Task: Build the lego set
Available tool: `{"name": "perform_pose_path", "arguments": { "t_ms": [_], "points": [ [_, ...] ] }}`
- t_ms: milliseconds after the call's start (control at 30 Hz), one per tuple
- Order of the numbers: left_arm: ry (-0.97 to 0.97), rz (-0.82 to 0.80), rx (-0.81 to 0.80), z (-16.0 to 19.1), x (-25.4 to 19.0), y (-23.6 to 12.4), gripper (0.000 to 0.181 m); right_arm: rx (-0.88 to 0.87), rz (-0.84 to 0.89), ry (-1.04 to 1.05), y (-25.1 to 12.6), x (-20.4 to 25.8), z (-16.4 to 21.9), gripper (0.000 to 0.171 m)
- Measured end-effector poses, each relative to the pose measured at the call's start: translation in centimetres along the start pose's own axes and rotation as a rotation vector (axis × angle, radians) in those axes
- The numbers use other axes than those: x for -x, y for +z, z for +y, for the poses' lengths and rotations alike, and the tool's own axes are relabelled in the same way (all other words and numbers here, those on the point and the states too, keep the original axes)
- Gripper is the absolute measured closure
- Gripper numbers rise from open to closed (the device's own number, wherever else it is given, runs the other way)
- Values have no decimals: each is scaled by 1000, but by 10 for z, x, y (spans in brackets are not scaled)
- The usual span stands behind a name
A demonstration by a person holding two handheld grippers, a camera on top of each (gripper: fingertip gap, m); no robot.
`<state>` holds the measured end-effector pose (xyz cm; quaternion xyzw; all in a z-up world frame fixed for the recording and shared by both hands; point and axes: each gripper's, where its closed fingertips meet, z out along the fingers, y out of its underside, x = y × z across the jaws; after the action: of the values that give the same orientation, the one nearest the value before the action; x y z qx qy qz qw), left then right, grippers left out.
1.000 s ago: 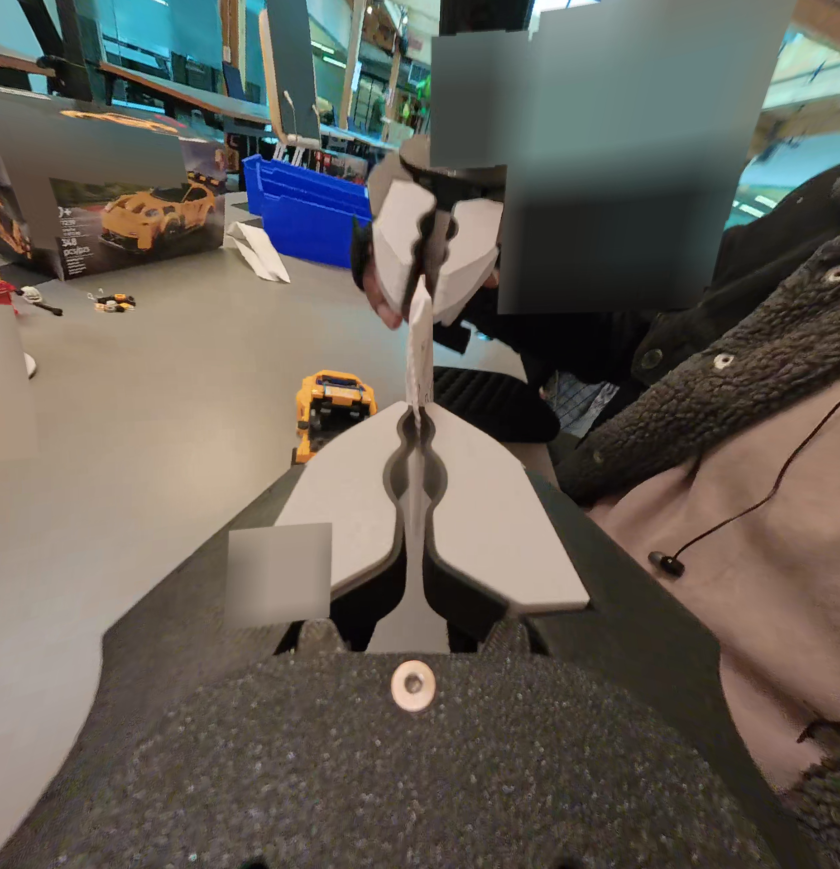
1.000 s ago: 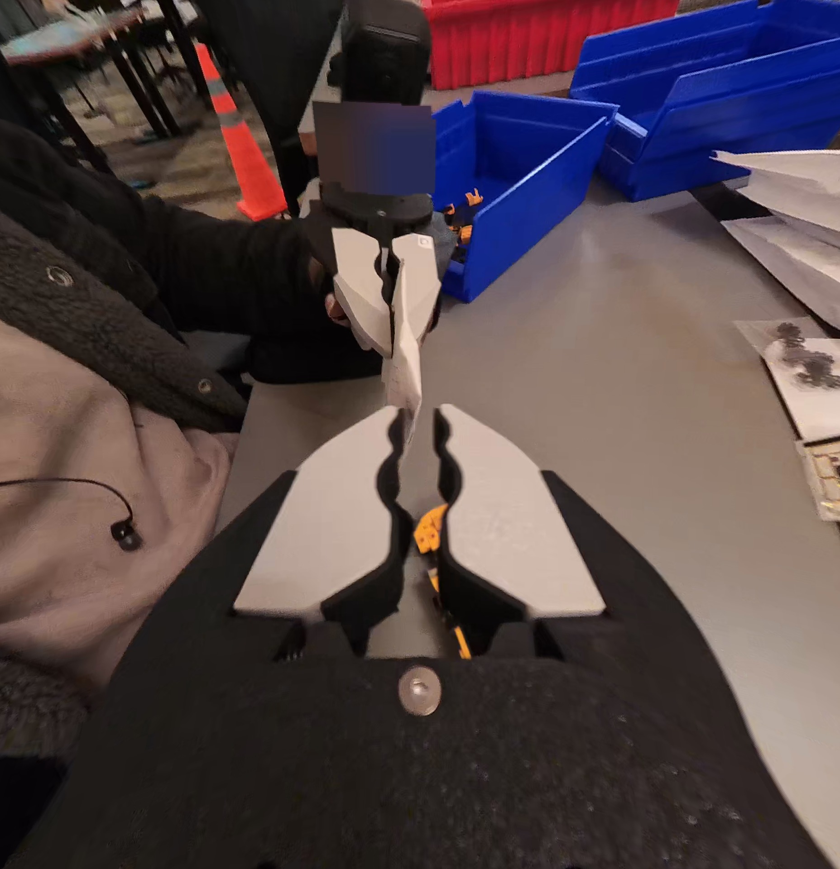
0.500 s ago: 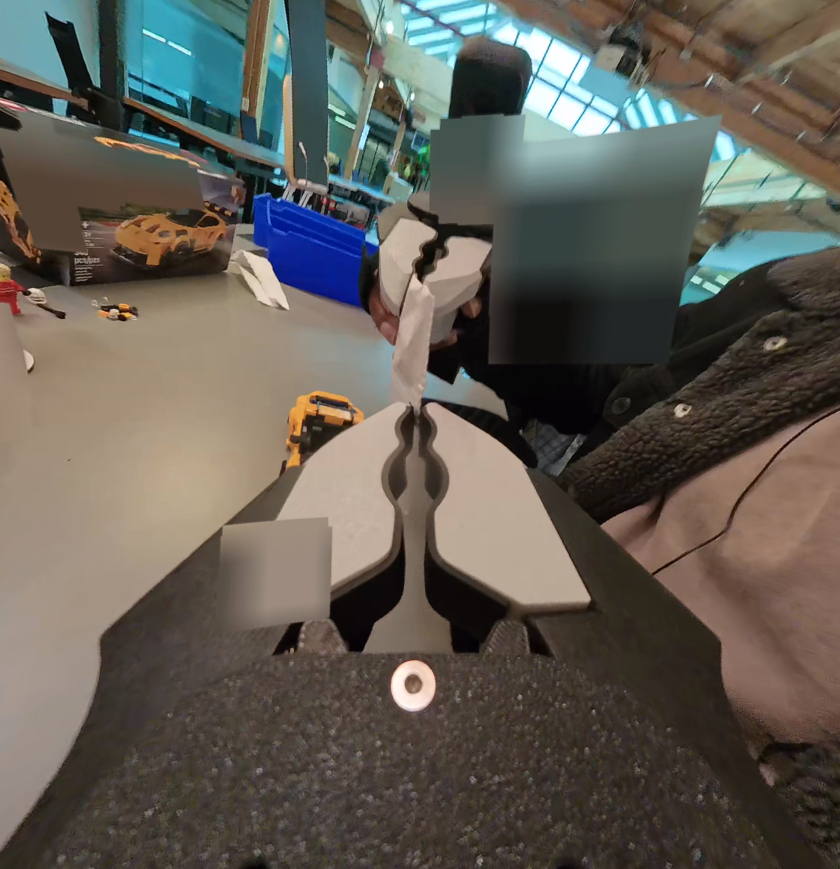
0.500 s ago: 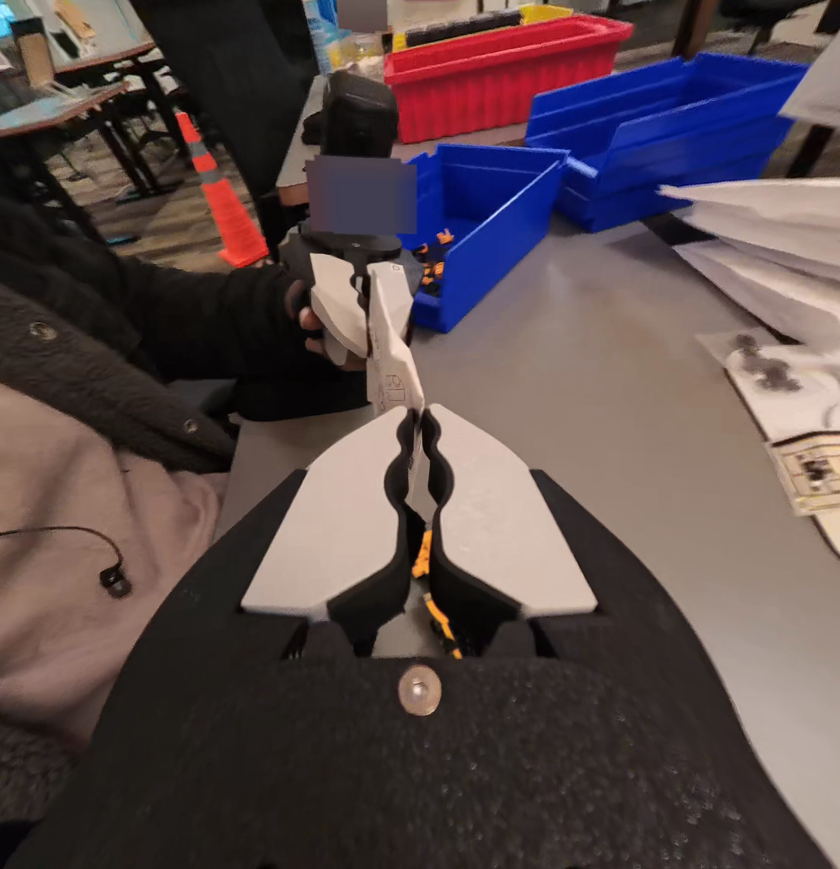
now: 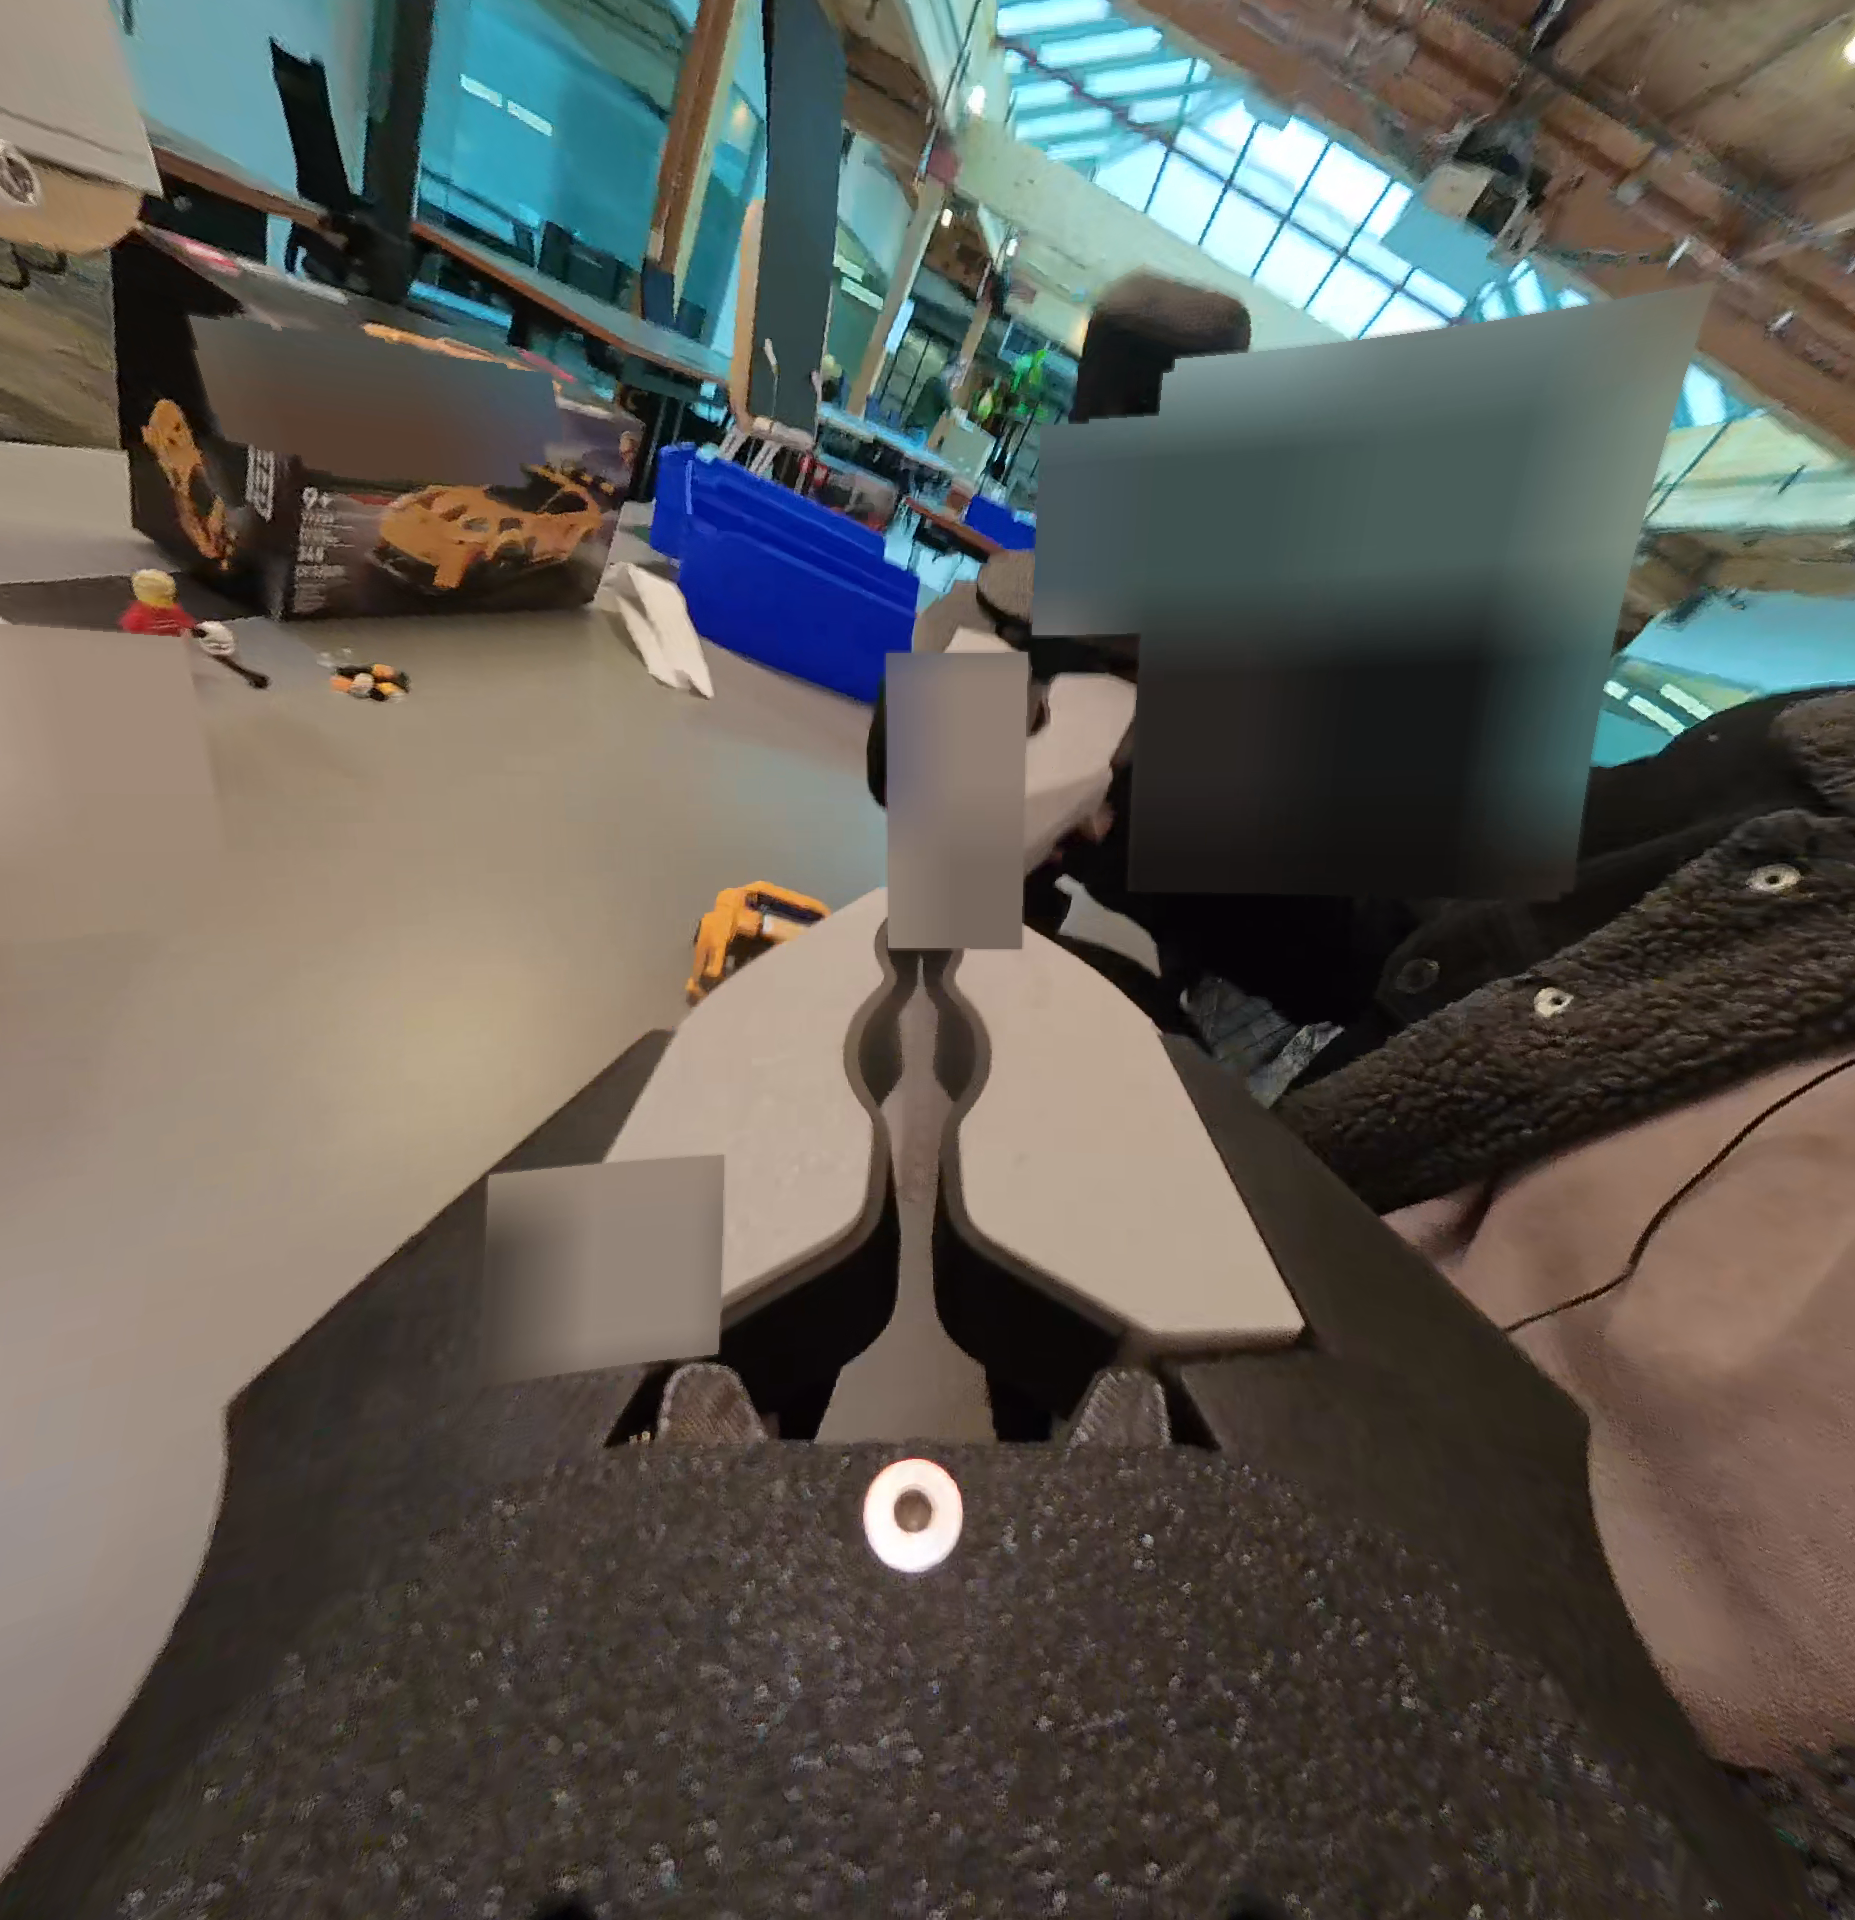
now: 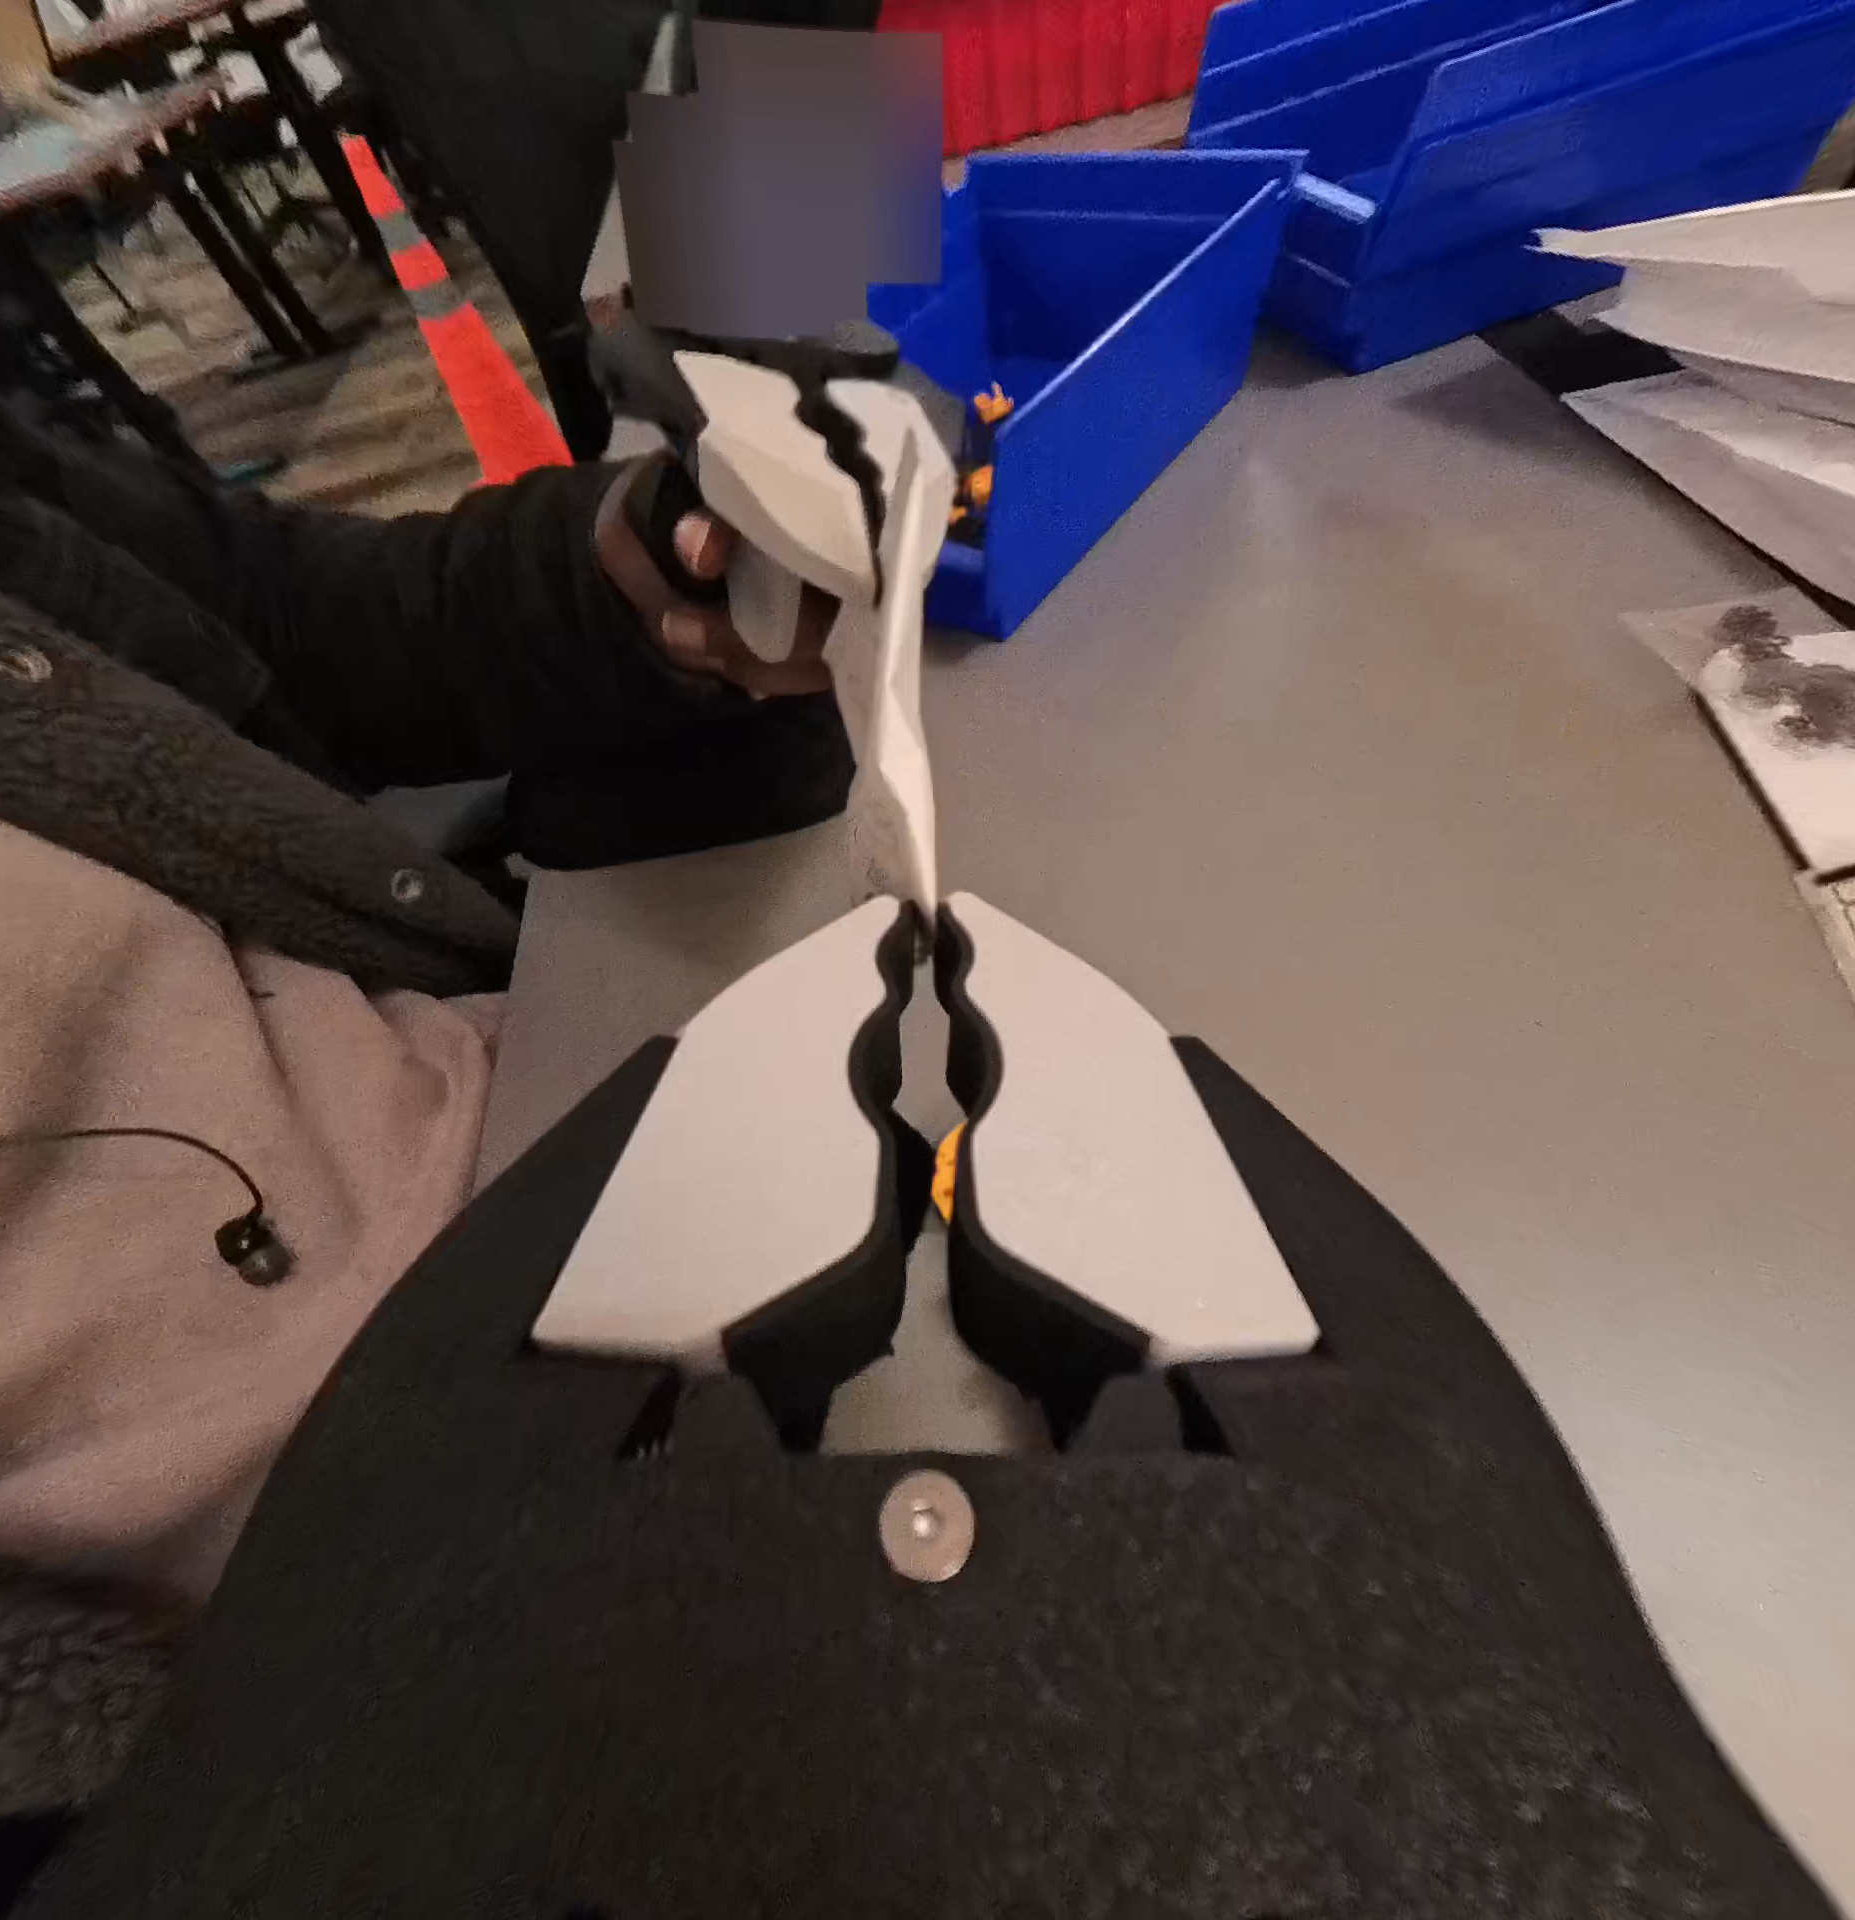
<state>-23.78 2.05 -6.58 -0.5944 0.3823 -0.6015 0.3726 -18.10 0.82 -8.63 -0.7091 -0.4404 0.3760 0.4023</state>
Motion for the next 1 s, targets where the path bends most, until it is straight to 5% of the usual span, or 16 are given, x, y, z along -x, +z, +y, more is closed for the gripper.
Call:
{"name": "perform_pose_path", "arguments": {
  "t_ms": [100, 267, 433, 467, 500, 600, 700, 833, 1000],
  "points": [
    [-14, -34, 43, 3, 7, -5, 181, -16, 39, 21, -10, -12, 1, 169],
    [-81, -37, 86, 9, 16, -11, 181, -48, 43, -2, -23, -12, -13, 147],
    [-109, 5, 100, 14, 11, -3, 180, 71, 117, -124, -8, -21, -10, 139],
    [-115, 4, 93, 13, 11, -2, 181, 112, 106, -145, -1, -18, -4, 146],
    [-126, -9, 79, 11, 13, -2, 181, 155, 30, -173, 7, -2, 4, 171],
    [-182, -8, 30, 4, 17, -7, 181, 309, -53, -370, 22, 27, 31, 171],
    [-172, -15, 49, 8, 18, -10, 181, 231, -7, -338, 16, 18, 16, 171],
    [-144, 3, 121, 19, 12, -4, 181, 134, 134, -250, 5, -12, -6, 128],
    [-18, 4, 356, 42, 1, 13, 180, 172, 53, -297, 14, 2, -13, 131]
  ]
}}
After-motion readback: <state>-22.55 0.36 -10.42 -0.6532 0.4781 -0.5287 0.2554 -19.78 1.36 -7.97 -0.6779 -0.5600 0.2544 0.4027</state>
